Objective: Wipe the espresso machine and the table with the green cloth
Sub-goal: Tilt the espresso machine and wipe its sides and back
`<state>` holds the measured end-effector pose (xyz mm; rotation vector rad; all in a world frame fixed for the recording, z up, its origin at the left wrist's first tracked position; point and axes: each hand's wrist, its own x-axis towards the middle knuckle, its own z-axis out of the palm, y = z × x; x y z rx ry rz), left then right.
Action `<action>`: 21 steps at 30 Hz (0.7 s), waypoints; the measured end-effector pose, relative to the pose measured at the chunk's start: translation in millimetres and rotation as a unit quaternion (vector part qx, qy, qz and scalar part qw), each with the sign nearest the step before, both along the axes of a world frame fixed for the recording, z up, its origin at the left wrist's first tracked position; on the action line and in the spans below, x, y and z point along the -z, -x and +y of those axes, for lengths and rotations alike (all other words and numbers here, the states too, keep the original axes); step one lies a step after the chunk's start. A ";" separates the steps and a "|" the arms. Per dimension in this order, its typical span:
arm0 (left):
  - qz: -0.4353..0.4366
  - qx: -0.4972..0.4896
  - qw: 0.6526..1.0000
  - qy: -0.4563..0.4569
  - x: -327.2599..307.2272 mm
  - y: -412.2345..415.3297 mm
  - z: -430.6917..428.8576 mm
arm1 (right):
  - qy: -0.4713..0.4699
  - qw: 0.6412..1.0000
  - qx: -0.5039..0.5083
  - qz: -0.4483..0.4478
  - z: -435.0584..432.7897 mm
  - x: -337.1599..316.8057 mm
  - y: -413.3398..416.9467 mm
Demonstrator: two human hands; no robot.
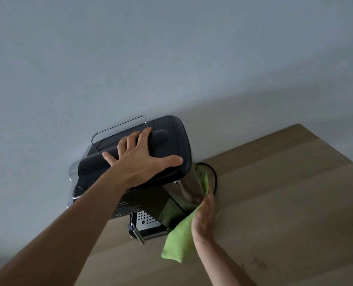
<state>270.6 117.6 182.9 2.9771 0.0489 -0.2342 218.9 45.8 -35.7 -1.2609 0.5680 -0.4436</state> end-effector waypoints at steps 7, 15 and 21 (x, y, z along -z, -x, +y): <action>0.001 0.005 1.000 -0.002 1.3 -0.3 1.1 | -0.048 0.995 -0.061 0.067 -18.9 28.2 -25.5; 0.002 -0.023 1.000 0.010 -0.3 -5.6 -8.7 | -0.057 0.996 -0.032 -0.065 10.9 -88.1 11.2; 0.010 -0.031 0.999 -0.016 -4.2 -9.0 -20.9 | 0.203 0.958 0.014 -0.200 13.0 -99.6 11.8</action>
